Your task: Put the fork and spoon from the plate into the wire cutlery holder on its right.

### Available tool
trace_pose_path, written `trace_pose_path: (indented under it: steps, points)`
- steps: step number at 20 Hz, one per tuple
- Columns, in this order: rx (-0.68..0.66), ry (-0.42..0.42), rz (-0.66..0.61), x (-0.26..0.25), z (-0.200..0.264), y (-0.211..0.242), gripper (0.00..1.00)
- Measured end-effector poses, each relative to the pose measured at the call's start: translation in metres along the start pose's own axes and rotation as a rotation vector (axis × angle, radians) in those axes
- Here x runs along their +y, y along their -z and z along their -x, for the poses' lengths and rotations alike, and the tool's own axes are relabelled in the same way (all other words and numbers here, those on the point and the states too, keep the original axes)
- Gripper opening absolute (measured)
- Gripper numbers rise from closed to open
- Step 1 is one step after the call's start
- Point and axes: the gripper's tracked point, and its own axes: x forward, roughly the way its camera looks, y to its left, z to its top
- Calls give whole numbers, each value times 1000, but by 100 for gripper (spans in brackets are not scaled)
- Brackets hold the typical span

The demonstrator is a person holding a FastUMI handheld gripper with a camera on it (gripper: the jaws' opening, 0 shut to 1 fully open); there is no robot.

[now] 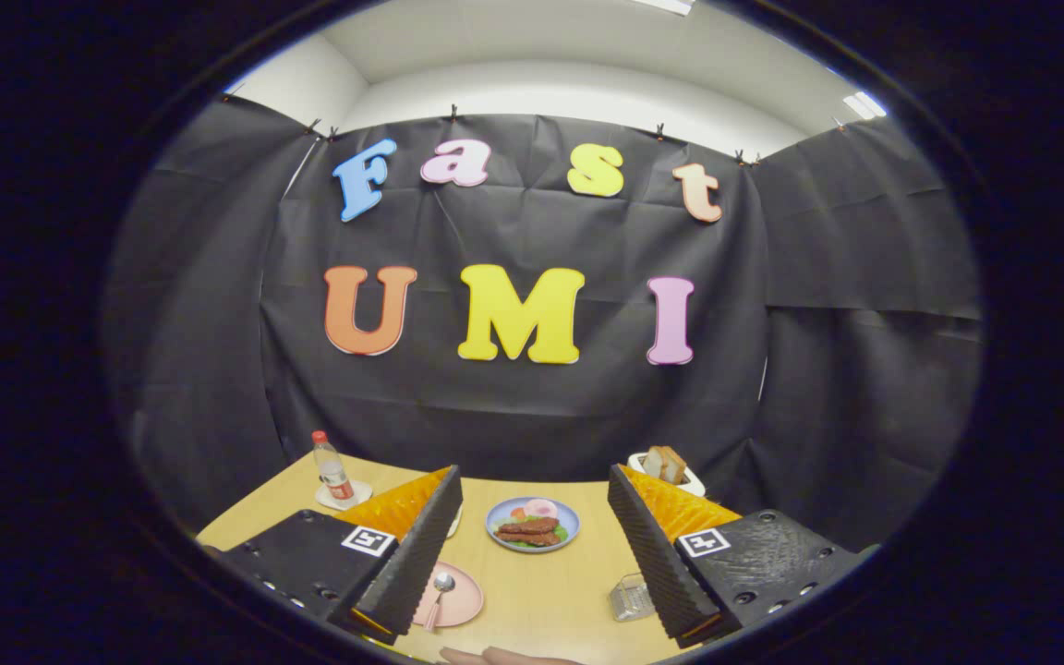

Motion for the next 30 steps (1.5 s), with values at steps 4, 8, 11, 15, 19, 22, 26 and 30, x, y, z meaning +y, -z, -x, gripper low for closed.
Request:
trace_pose_path:
  steps: [4, 8, 11, 15, 19, 22, 26, 30]
  points:
    - [130, -28, 12, 35, -27, 67, 95]
    - [281, -48, 39, 68, -51, 143, 95]
    - [418, -80, 55, 95, -63, 208, 94]
    - [597, -103, 22, 122, -71, 285, 94]
    - [738, -85, -17, 137, -83, 335, 84]
    - [807, -58, -67, 140, -90, 353, 73]
    - [853, -57, -107, 143, -97, 368, 39]
    - [841, -48, -78, 141, -100, 373, 12]
